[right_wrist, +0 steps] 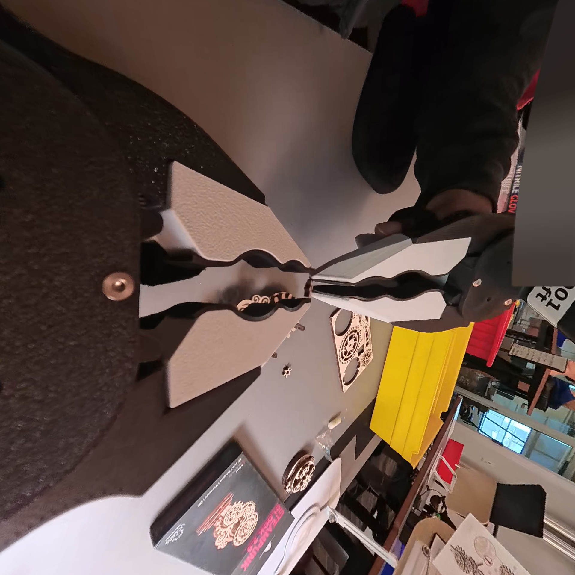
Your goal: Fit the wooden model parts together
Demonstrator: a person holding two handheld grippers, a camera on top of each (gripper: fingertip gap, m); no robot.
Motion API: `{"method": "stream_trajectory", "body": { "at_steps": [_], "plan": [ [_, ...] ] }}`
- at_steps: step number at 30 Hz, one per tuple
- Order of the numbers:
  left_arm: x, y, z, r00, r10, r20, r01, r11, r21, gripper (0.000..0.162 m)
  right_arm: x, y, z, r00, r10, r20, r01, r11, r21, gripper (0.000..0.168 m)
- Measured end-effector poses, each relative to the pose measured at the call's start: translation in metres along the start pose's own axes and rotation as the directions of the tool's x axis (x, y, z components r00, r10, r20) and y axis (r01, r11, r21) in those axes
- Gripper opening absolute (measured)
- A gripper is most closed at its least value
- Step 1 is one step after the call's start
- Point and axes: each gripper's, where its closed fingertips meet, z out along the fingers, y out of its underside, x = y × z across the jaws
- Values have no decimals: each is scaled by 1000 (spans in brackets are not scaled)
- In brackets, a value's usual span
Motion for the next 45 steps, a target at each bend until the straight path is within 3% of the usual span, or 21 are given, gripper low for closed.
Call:
{"method": "stream_trajectory", "body": {
  "at_steps": [12,22,31,36,45],
  "plan": [
    [11,13,4,998,-11,-68,13,999,38,5,-15,6,2,998,-29,62,31,999,-32,9],
    [4,-5,-4,960,-214,-182,253,941,225,0,-1,3,1,999,-34,-9,34,999,-7,5],
    [-3,-6,-6,948,-256,-190,298,922,248,0,-3,5,3,999,-52,-8,52,999,-16,4],
    [-17,-9,-13,918,-338,-210,389,870,301,17,10,-2,-2,996,-37,-79,38,999,16,4],
    [-10,-25,-8,790,-464,-401,599,721,347,18,26,-19,-11,980,-40,-194,60,994,96,4]
  ]
}}
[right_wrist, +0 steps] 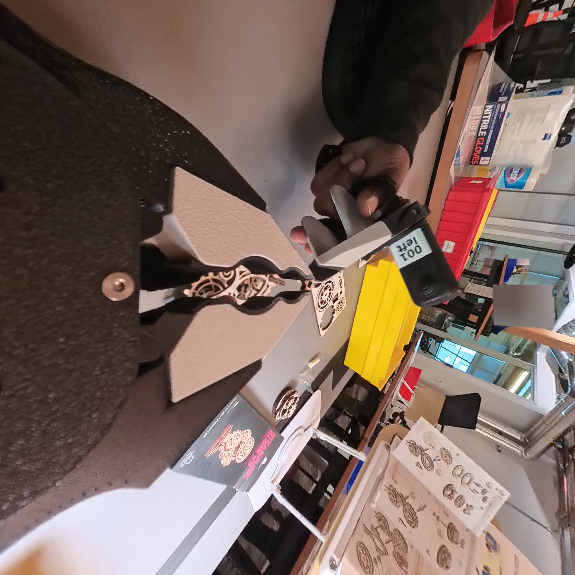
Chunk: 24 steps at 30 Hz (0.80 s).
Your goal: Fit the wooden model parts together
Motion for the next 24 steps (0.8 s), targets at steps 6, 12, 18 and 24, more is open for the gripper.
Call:
{"method": "stream_trajectory", "body": {
  "at_steps": [6,12,18,24],
  "plan": [
    [10,0,10,989,-110,-101,115,993,41,16,-9,0,3,999,-48,20,48,999,-5,4],
    [9,0,11,974,-177,-141,185,982,45,13,-8,1,3,998,-65,14,65,998,-8,4],
    [8,0,10,963,-220,-159,230,972,46,11,-5,2,4,996,-90,-7,90,996,-14,4],
    [7,0,12,957,-235,-171,246,968,50,12,-2,4,5,997,-80,-16,80,997,-16,4]
  ]
}}
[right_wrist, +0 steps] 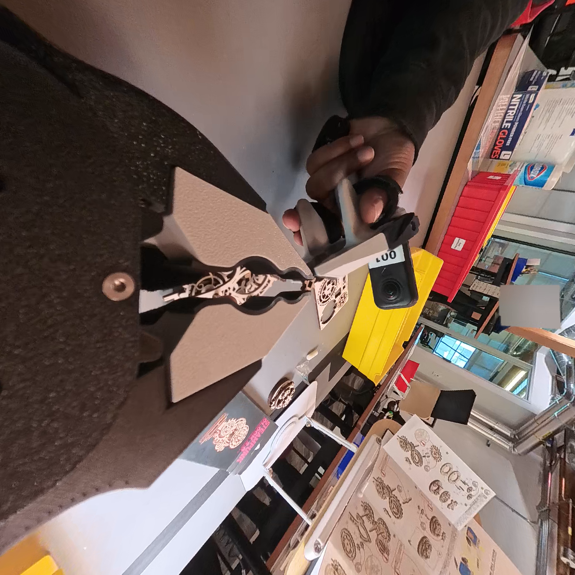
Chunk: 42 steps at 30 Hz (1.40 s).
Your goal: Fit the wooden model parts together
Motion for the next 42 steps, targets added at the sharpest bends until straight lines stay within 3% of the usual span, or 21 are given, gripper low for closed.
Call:
{"method": "stream_trajectory", "body": {
  "at_steps": [42],
  "plan": [
    [-7,-4,-6,993,89,81,-89,996,-7,6,0,5,1,998,-59,-8,59,998,-20,5]
  ]
}}
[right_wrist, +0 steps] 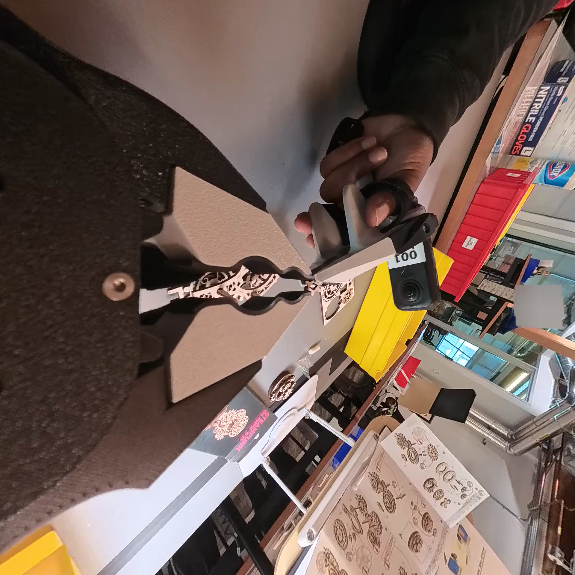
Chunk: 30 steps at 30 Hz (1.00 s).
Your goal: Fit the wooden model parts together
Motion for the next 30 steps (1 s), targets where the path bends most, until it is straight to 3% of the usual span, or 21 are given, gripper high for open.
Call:
{"method": "stream_trajectory", "body": {
  "at_steps": [10,30],
  "plan": [
    [-8,0,-6,996,56,74,-55,998,-17,1,-2,2,1,1000,8,16,-8,1000,-5,0],
    [-11,1,-6,997,46,63,-44,999,-22,1,-2,8,2,999,45,30,-44,999,-28,0]
  ]
}}
